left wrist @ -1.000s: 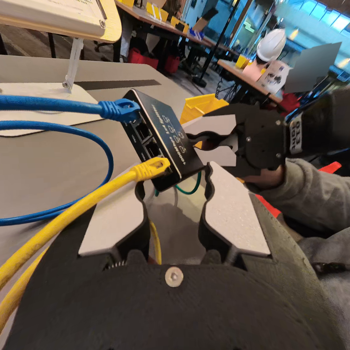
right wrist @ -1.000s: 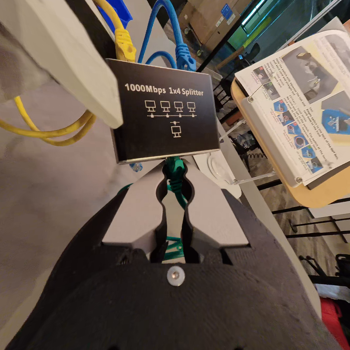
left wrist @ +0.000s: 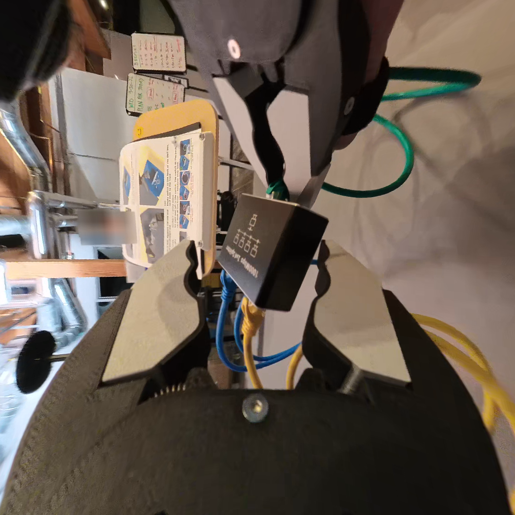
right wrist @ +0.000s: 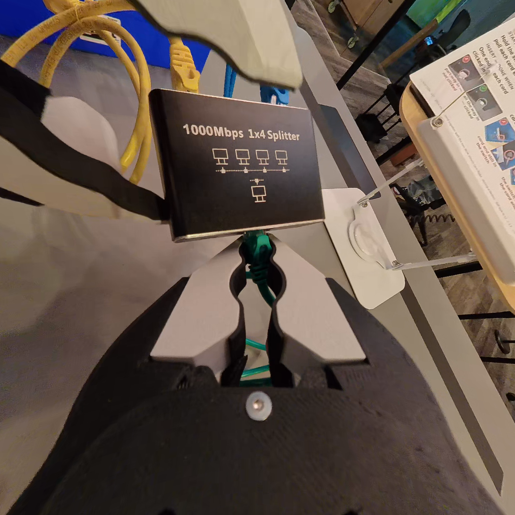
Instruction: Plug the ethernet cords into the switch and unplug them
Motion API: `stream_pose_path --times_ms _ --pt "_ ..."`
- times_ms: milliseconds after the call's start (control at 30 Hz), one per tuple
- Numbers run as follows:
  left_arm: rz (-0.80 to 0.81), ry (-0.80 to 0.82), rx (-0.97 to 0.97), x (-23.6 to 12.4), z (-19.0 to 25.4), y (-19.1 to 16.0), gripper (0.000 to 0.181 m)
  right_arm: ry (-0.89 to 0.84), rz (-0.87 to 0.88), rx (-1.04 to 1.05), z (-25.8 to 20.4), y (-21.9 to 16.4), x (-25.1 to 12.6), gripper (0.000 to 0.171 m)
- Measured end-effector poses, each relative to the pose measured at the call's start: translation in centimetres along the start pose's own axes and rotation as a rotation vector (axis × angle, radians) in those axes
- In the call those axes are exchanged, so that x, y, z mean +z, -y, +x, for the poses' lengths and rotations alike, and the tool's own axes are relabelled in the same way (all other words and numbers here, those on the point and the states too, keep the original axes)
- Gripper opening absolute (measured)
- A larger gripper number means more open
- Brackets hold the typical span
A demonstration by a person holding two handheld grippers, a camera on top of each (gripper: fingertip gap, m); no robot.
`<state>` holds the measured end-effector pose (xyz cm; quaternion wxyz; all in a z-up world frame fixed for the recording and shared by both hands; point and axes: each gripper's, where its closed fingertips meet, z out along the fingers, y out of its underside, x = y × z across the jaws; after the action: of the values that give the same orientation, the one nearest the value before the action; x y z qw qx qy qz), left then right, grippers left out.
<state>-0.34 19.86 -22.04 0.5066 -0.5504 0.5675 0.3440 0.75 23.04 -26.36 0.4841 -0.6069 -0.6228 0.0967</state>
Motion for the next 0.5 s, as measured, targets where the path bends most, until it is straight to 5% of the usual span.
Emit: stream_pose_path --times_ms 267,400,500 --pt "-0.106 0.021 0.179 2.8 0.6 -1.2 0.079 0.092 0.009 0.032 -1.1 1.0 0.0 0.004" --pt "-0.117 0.057 0.249 3.2 0.5 -1.5 0.053 0.138 0.004 0.061 -1.2 1.1 -0.3 0.004" --pt "-0.105 0.075 0.26 3.3 0.3 -1.1 0.051 0.167 -0.01 0.064 -1.2 0.9 -0.5 0.004"
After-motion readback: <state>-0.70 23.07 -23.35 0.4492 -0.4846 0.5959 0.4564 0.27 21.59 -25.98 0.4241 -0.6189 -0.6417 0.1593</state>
